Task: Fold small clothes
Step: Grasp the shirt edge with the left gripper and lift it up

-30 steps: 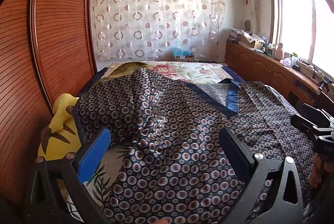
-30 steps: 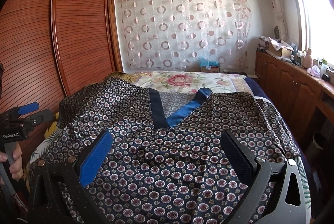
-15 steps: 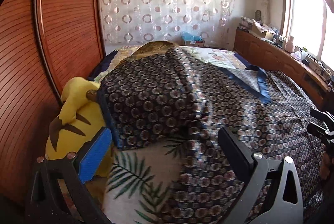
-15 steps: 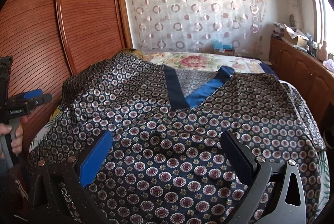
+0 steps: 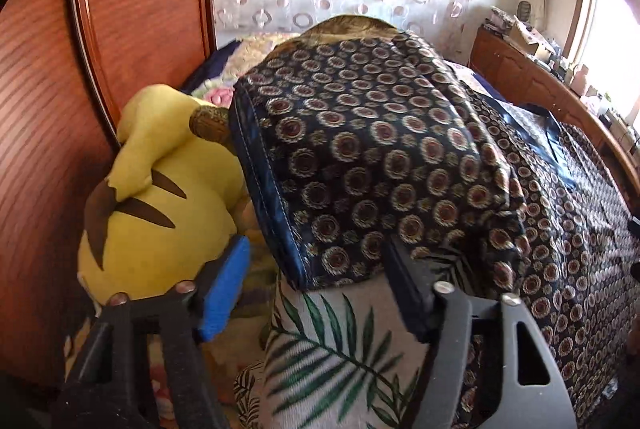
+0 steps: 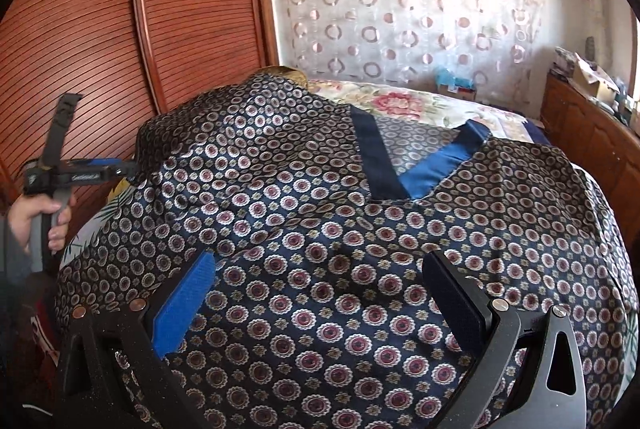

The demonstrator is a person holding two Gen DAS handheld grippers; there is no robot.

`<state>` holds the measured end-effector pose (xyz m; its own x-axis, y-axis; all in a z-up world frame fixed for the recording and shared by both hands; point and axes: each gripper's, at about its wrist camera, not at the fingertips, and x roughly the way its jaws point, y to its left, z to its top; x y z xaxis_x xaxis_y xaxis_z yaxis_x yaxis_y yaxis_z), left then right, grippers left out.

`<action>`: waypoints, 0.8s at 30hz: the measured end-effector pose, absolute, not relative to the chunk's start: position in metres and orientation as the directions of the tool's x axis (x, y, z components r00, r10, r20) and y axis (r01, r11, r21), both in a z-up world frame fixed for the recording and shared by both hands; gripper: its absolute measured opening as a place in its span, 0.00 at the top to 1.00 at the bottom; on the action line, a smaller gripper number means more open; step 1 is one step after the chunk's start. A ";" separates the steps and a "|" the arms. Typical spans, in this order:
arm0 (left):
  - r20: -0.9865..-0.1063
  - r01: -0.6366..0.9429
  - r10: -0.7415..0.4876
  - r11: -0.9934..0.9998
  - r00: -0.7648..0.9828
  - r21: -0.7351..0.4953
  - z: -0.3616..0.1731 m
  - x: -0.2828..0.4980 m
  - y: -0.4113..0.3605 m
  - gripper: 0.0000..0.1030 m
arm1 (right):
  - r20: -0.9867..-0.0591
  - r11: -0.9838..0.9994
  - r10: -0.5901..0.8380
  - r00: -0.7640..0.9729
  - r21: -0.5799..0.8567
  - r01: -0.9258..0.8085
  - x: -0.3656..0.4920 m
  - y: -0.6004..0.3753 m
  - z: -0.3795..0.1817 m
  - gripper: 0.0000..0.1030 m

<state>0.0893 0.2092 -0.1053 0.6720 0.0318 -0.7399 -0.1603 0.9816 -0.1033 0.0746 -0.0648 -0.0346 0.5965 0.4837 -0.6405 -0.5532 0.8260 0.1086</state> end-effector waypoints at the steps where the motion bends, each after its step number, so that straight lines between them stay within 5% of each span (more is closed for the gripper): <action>1: -0.742 -0.162 0.022 0.980 0.670 -0.117 -0.107 0.092 0.215 0.39 | -0.642 0.823 0.486 0.592 0.108 -0.558 0.075 -0.064 -0.036 0.00; 5: -0.761 -0.169 -0.022 0.970 0.648 -0.172 -0.117 0.103 0.228 0.40 | -0.646 0.815 0.491 0.585 0.104 -0.570 0.077 -0.061 -0.039 0.00; 9: -0.772 -0.158 -0.085 0.959 0.630 -0.235 -0.127 0.109 0.235 0.53 | -0.647 0.814 0.498 0.577 0.118 -0.569 0.078 -0.063 -0.041 0.00; 14: -0.759 -0.138 -0.073 0.968 0.647 -0.211 -0.119 0.104 0.229 0.91 | -0.650 0.817 0.495 0.576 0.123 -0.563 0.078 -0.067 -0.044 0.00; 24: -0.628 -0.068 -0.023 0.990 0.778 -0.121 -0.044 0.087 0.201 0.96 | -0.646 0.834 0.485 0.589 0.138 -0.535 0.078 -0.079 -0.044 0.00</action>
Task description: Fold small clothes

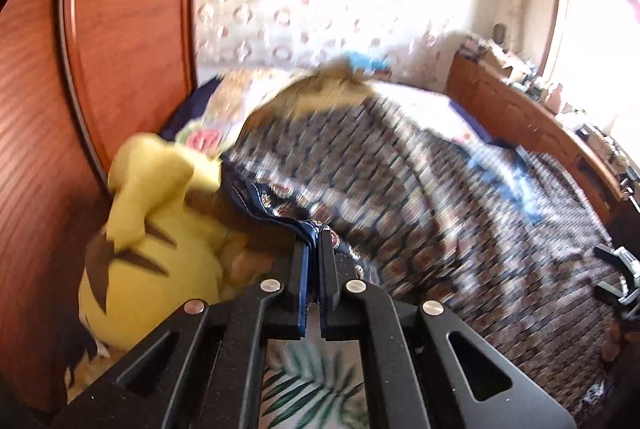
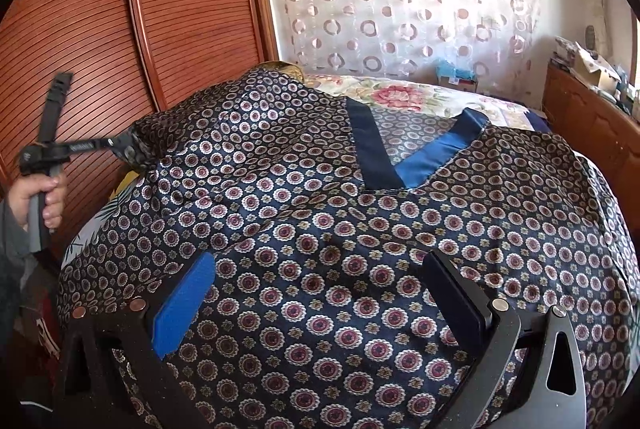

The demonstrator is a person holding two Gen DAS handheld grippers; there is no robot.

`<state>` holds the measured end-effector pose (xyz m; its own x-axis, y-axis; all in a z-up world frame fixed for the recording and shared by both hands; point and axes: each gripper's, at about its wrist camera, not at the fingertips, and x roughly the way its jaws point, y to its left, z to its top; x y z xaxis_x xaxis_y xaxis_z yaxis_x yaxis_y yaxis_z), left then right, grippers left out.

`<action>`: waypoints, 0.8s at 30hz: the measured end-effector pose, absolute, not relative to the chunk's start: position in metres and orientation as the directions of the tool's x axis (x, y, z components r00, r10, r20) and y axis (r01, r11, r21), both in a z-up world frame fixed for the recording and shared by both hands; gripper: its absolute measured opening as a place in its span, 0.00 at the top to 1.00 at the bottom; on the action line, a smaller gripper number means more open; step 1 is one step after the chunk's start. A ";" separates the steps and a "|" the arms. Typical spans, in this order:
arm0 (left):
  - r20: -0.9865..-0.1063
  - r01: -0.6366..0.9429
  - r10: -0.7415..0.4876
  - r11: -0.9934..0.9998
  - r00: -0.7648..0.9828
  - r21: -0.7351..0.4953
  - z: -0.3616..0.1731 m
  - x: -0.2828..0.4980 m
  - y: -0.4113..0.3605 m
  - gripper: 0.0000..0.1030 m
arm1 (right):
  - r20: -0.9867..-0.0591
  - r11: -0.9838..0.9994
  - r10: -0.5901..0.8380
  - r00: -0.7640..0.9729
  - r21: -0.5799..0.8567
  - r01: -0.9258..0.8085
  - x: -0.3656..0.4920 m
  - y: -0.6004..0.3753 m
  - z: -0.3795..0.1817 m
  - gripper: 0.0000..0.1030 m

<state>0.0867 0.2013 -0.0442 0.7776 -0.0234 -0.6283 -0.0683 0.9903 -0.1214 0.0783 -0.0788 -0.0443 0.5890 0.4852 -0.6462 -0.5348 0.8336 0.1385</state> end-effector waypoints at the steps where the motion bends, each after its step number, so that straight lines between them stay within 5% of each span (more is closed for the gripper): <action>1: -0.615 -0.050 -0.034 0.991 0.788 -0.120 -0.035 0.089 0.197 0.96 | -0.646 0.837 0.482 0.592 0.139 -0.530 0.079 -0.081 -0.043 0.00; 14: -0.576 0.190 -0.205 0.978 0.791 -0.087 0.011 0.124 0.098 0.95 | -0.625 0.874 0.450 0.638 0.164 -0.457 0.074 -0.116 -0.036 0.00; 24: -0.530 0.194 -0.199 0.979 0.824 -0.066 0.033 0.083 0.093 0.45 | -0.629 0.879 0.444 0.638 0.168 -0.447 0.076 -0.123 -0.033 0.00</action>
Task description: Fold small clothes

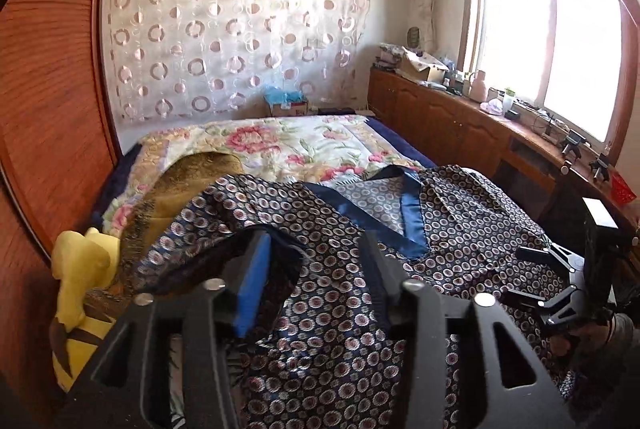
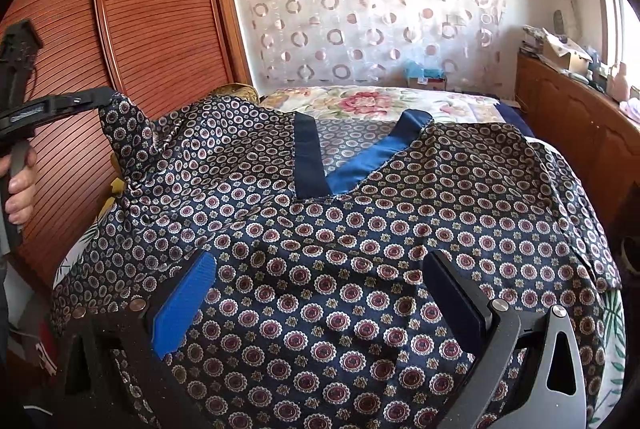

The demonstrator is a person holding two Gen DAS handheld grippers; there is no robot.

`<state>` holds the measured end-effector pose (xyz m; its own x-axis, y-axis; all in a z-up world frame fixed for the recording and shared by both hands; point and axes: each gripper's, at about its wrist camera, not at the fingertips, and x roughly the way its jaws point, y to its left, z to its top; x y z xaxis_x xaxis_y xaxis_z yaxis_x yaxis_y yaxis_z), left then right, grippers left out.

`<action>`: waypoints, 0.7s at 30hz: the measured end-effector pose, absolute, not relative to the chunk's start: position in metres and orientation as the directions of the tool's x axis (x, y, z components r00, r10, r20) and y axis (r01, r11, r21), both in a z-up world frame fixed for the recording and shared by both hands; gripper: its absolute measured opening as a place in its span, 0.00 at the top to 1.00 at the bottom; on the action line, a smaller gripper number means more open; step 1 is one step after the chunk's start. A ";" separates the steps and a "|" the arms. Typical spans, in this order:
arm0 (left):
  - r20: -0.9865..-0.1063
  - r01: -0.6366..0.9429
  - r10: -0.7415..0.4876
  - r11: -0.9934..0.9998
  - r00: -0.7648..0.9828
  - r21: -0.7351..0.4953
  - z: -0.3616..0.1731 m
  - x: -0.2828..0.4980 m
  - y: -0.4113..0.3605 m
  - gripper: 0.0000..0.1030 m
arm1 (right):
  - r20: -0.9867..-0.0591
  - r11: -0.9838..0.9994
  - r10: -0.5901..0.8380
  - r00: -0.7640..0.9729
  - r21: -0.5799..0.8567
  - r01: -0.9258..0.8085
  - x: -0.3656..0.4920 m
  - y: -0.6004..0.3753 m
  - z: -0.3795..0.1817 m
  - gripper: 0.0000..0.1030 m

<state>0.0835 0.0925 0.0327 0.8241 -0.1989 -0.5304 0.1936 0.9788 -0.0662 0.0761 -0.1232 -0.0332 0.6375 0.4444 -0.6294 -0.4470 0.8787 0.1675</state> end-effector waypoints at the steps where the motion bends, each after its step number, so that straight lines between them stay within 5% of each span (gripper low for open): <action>1: -0.524 0.186 -0.189 0.981 0.831 -0.058 0.035 0.079 0.095 0.36 | -0.630 0.877 0.446 0.636 0.166 -0.450 0.078 -0.121 -0.032 0.00; 4: -0.494 0.151 -0.154 0.987 0.856 -0.045 0.037 0.065 0.103 0.24 | -0.630 0.870 0.451 0.632 0.155 -0.467 0.083 -0.113 -0.027 0.00; 21: -0.456 -0.059 0.010 0.994 0.890 -0.094 0.028 -0.001 0.187 0.23 | -0.546 0.636 0.673 0.498 0.084 -0.767 0.118 0.031 0.018 0.08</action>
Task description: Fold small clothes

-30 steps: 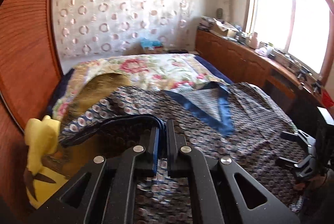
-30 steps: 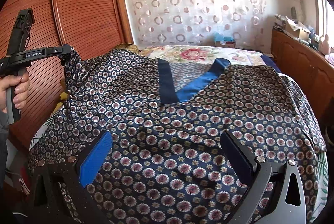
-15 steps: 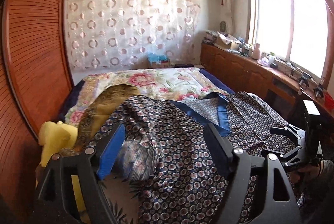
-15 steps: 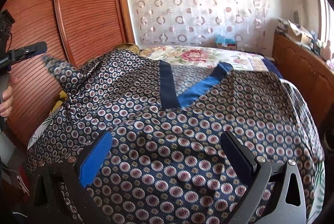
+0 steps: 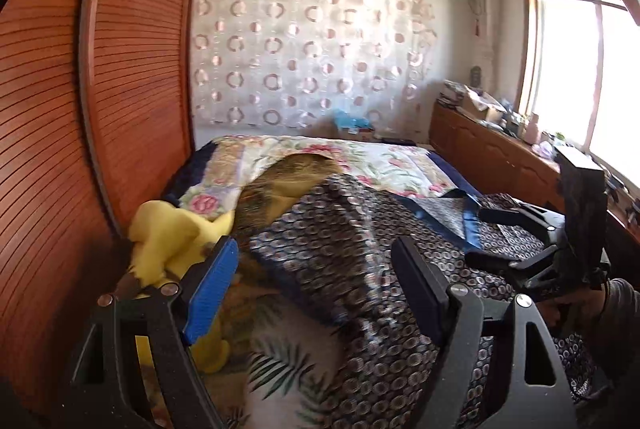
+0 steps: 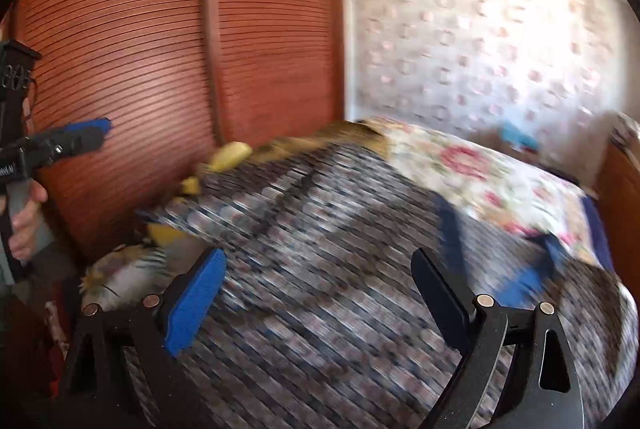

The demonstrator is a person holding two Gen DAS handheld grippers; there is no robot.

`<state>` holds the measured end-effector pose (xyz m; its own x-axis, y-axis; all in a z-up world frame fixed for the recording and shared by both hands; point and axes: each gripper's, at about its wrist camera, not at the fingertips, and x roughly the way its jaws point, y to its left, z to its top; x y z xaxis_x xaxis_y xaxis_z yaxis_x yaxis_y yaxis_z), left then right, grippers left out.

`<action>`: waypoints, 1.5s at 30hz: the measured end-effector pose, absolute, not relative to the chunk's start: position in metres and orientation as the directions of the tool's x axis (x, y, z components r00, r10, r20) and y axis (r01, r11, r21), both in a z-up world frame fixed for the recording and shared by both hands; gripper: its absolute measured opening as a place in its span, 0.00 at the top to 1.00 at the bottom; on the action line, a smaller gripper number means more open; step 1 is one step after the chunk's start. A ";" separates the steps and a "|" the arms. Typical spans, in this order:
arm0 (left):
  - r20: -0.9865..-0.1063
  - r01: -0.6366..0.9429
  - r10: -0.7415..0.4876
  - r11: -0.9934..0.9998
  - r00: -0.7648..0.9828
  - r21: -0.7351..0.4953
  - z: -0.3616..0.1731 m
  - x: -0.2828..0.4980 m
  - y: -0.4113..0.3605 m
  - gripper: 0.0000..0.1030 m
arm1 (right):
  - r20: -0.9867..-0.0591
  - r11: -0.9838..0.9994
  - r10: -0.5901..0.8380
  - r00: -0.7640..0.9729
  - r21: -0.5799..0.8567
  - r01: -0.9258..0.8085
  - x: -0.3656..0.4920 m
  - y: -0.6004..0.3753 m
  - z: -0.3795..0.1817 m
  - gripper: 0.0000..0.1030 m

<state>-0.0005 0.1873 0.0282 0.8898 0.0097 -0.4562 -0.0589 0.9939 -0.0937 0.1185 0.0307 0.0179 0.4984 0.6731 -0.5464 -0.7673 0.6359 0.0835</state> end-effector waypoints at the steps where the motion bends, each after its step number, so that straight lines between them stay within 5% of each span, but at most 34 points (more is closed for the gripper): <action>1: -0.455 -0.070 0.019 0.993 0.890 -0.094 0.028 -0.003 0.191 0.23 | -0.545 0.612 0.688 0.479 0.082 -0.787 0.118 0.044 0.019 0.08; 11: -0.463 -0.166 0.103 0.981 0.881 -0.098 0.018 -0.026 0.223 0.23 | -0.637 0.397 0.662 0.395 -0.149 -0.906 0.095 0.162 -0.006 0.09; 13: -0.465 -0.173 0.103 0.979 0.879 -0.108 0.014 -0.026 0.226 0.23 | -0.661 0.381 0.611 0.435 -0.236 -0.894 0.094 0.182 -0.015 0.16; 16: -0.471 -0.174 0.099 0.978 0.877 -0.119 0.011 -0.025 0.228 0.23 | -0.678 0.355 0.557 0.480 -0.328 -0.875 0.100 0.213 -0.023 0.36; 18: -0.478 -0.169 0.092 0.978 0.874 -0.122 0.006 -0.023 0.226 0.23 | -0.687 0.347 0.550 0.475 -0.329 -0.878 0.108 0.223 -0.023 0.70; 20: -0.483 -0.165 0.083 0.978 0.872 -0.128 0.001 -0.022 0.225 0.23 | -0.686 0.366 0.565 0.459 -0.290 -0.884 0.113 0.217 -0.020 0.92; 26: -0.508 -0.152 0.055 0.977 0.860 -0.152 -0.012 -0.014 0.221 0.23 | -0.579 0.606 0.635 0.511 -0.038 -0.795 0.148 0.155 -0.002 0.95; 30: -0.521 -0.129 0.030 0.980 0.853 -0.154 -0.017 -0.005 0.211 0.23 | -0.633 0.776 0.540 0.555 0.118 -0.620 0.177 0.100 -0.022 0.95; 32: -0.526 -0.115 0.019 0.982 0.850 -0.151 -0.018 0.001 0.206 0.23 | -0.682 0.801 0.497 0.536 0.123 -0.587 0.184 0.086 -0.037 0.95; 39: -0.531 -0.073 -0.011 0.988 0.847 -0.138 -0.020 0.009 0.188 0.23 | -0.715 0.788 0.457 0.529 0.050 -0.613 0.178 0.068 -0.044 0.62; 45: -0.534 -0.058 -0.014 0.991 0.846 -0.119 -0.018 0.010 0.180 0.23 | -0.694 0.722 0.499 0.520 0.000 -0.692 0.152 0.049 -0.036 0.57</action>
